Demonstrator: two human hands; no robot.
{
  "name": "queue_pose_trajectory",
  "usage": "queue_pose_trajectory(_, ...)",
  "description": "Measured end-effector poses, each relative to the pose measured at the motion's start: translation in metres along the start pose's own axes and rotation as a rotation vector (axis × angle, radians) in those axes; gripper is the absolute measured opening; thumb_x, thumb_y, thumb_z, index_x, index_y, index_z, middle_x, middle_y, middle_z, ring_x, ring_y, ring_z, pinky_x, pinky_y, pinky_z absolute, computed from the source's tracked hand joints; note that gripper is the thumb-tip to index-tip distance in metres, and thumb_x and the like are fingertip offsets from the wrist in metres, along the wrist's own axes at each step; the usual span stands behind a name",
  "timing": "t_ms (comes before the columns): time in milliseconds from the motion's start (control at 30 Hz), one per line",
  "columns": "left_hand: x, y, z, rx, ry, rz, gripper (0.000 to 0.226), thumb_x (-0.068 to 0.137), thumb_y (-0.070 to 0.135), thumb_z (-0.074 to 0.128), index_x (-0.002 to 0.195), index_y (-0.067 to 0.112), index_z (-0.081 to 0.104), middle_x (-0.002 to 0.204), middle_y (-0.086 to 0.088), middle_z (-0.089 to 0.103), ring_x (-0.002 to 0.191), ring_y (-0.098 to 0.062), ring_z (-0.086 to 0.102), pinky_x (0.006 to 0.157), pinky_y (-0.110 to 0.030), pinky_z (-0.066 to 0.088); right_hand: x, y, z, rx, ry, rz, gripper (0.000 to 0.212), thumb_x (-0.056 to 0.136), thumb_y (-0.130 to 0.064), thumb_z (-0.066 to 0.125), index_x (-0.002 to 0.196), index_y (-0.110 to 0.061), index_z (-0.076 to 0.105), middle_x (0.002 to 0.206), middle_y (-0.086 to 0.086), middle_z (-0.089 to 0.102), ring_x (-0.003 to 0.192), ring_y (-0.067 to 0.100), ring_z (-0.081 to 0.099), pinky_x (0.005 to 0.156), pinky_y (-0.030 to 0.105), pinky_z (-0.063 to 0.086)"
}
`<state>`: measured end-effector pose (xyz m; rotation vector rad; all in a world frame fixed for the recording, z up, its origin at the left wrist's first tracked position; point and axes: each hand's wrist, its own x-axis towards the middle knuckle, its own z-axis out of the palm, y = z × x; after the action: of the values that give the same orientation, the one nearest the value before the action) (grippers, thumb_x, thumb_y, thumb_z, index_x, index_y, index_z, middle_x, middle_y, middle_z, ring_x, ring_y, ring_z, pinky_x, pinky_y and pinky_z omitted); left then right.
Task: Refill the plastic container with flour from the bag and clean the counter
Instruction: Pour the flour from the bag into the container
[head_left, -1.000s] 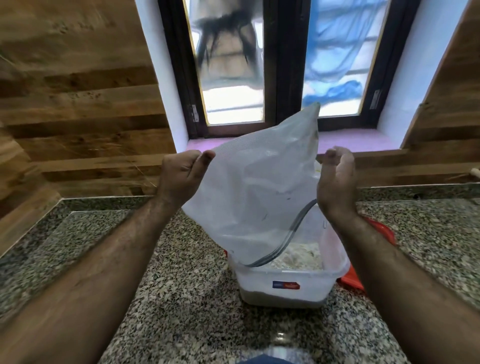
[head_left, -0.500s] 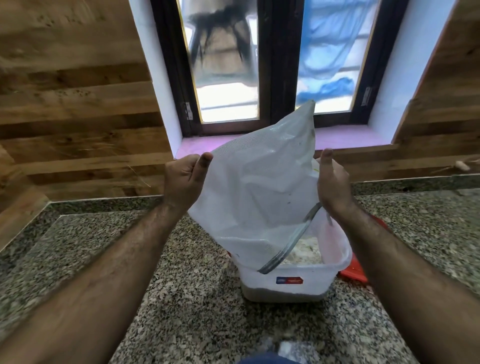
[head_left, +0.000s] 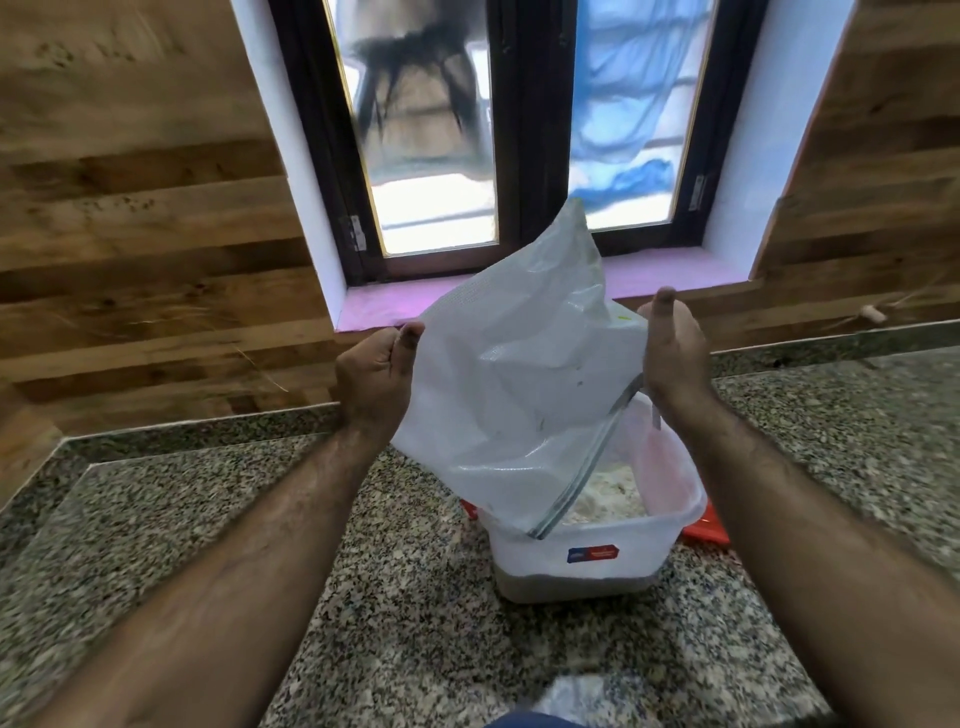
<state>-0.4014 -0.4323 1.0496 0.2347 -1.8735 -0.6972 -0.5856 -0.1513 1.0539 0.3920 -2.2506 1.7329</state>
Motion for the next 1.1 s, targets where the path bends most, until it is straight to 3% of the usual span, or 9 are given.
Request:
queue_pose_trajectory(167, -0.008, 0.002, 0.003, -0.217, -0.059, -0.208, 0.056, 0.099, 0.065, 0.052, 0.059, 0.029, 0.038, 0.049, 0.013, 0.036, 0.048, 0.000, 0.032, 0.048, -0.015, 0.023, -0.008, 0.008, 0.002, 0.528, -0.097, 0.460, 0.076, 0.095, -0.084, 0.040, 0.101, -0.012, 0.064, 0.083, 0.004, 0.064, 0.078, 0.022, 0.059, 0.069, 0.036, 0.050)
queue_pose_trajectory(267, -0.014, -0.006, 0.004, -0.314, -0.082, -0.358, 0.054, 0.095, 0.068, 0.054, 0.055, 0.033, 0.049, 0.050, 0.018, 0.046, 0.049, 0.003, 0.038, 0.049, -0.017, 0.030, -0.015, 0.020, 0.007, 0.615, -0.241, 0.559, 0.086, 0.086, -0.086, 0.051, 0.117, -0.010, 0.074, 0.108, 0.010, 0.075, 0.101, 0.028, 0.068, 0.092, 0.045, 0.052)
queue_pose_trajectory(333, -0.019, -0.015, 0.005, -0.366, -0.093, -0.465, 0.056, 0.095, 0.070, 0.056, 0.058, 0.027, 0.055, 0.055, 0.015, 0.050, 0.053, -0.001, 0.043, 0.054, -0.023, 0.035, -0.020, 0.025, 0.011, 0.621, -0.292, 0.551, 0.082, 0.083, -0.080, 0.063, 0.131, -0.015, 0.074, 0.129, 0.011, 0.075, 0.120, 0.031, 0.068, 0.106, 0.050, 0.050)
queue_pose_trajectory(400, -0.026, -0.023, 0.007, -0.379, -0.110, -0.578, 0.059, 0.099, 0.066, 0.058, 0.066, 0.017, 0.059, 0.063, 0.004, 0.057, 0.060, -0.011, 0.051, 0.060, -0.029, 0.040, -0.020, 0.027, 0.017, 0.619, -0.312, 0.549, 0.063, 0.089, -0.063, 0.070, 0.134, -0.019, 0.073, 0.135, 0.015, 0.072, 0.124, 0.035, 0.067, 0.107, 0.052, 0.050)
queue_pose_trajectory(533, -0.039, -0.034, 0.002, -0.390, -0.125, -0.782, 0.053, 0.100, 0.064, 0.060, 0.076, 0.017, 0.067, 0.073, 0.002, 0.071, 0.067, -0.016, 0.065, 0.064, -0.033, 0.052, -0.013, 0.009, 0.032, 0.548, -0.222, 0.527, 0.040, 0.101, -0.034, 0.067, 0.131, -0.007, 0.067, 0.128, 0.020, 0.073, 0.109, 0.036, 0.071, 0.095, 0.054, 0.057)
queue_pose_trajectory(633, -0.050, -0.046, -0.012, -0.371, -0.135, -0.848, 0.052, 0.100, 0.063, 0.060, 0.083, 0.015, 0.070, 0.079, -0.003, 0.076, 0.072, -0.020, 0.070, 0.063, -0.034, 0.058, -0.003, -0.014, 0.047, 0.435, -0.180, 0.476, 0.020, 0.103, -0.027, 0.066, 0.117, -0.012, 0.066, 0.109, 0.013, 0.075, 0.092, 0.028, 0.070, 0.073, 0.039, 0.058)
queue_pose_trajectory(767, -0.059, -0.062, -0.042, -0.332, -0.145, -0.887, 0.059, 0.096, 0.068, 0.062, 0.092, 0.011, 0.075, 0.092, -0.012, 0.081, 0.081, -0.029, 0.075, 0.071, -0.046, 0.062, 0.000, -0.045, 0.082, 0.376, -0.184, 0.465, 0.013, 0.103, -0.024, 0.066, 0.113, -0.015, 0.064, 0.100, 0.009, 0.073, 0.083, 0.026, 0.072, 0.062, 0.043, 0.064)
queue_pose_trajectory(967, -0.075, -0.088, -0.116, -0.195, -0.140, -0.934, 0.053, 0.103, 0.063, 0.056, 0.098, 0.014, 0.075, 0.094, -0.009, 0.082, 0.089, -0.033, 0.078, 0.076, -0.055, 0.065, -0.029, -0.077, 0.162, 0.362, -0.294, 0.459, 0.009, 0.098, -0.022, 0.072, 0.099, -0.016, 0.066, 0.102, 0.012, 0.075, 0.090, 0.028, 0.075, 0.076, 0.045, 0.066)
queue_pose_trajectory(1100, -0.119, -0.112, -0.168, -0.081, -0.077, -1.001, 0.046, 0.109, 0.052, 0.052, 0.097, 0.014, 0.075, 0.092, -0.006, 0.082, 0.084, -0.026, 0.078, 0.074, -0.044, 0.063, -0.064, -0.063, 0.226, 0.296, -0.422, 0.463, 0.042, 0.071, -0.024, 0.076, 0.106, -0.002, 0.074, 0.103, 0.018, 0.079, 0.094, 0.034, 0.077, 0.079, 0.046, 0.065)
